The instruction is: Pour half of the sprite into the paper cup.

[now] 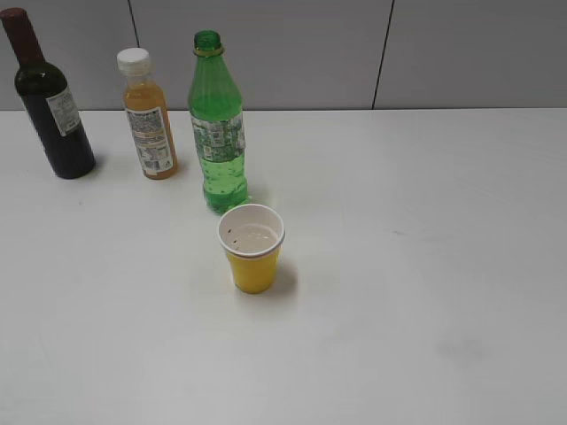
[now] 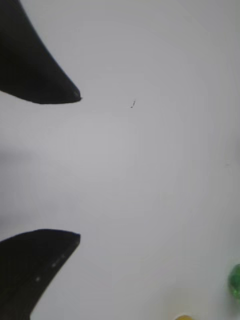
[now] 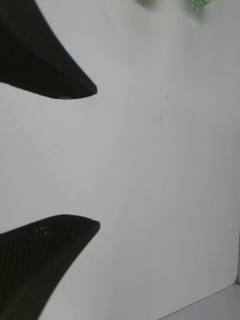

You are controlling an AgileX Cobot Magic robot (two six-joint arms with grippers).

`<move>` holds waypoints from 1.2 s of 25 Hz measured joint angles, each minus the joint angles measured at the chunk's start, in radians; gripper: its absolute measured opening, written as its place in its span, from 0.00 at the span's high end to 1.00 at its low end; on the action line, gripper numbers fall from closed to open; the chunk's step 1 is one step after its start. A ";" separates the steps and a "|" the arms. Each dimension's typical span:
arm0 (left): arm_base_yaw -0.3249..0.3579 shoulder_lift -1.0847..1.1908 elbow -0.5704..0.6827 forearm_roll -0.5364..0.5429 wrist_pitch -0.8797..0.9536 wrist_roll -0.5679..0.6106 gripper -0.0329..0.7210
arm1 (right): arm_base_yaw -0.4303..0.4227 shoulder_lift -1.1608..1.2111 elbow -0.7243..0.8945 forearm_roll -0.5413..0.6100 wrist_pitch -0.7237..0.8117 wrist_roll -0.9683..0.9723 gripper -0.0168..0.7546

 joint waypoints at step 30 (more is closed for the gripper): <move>0.000 -0.263 0.008 0.016 0.000 -0.001 0.17 | 0.000 0.000 0.000 0.000 0.000 0.000 0.27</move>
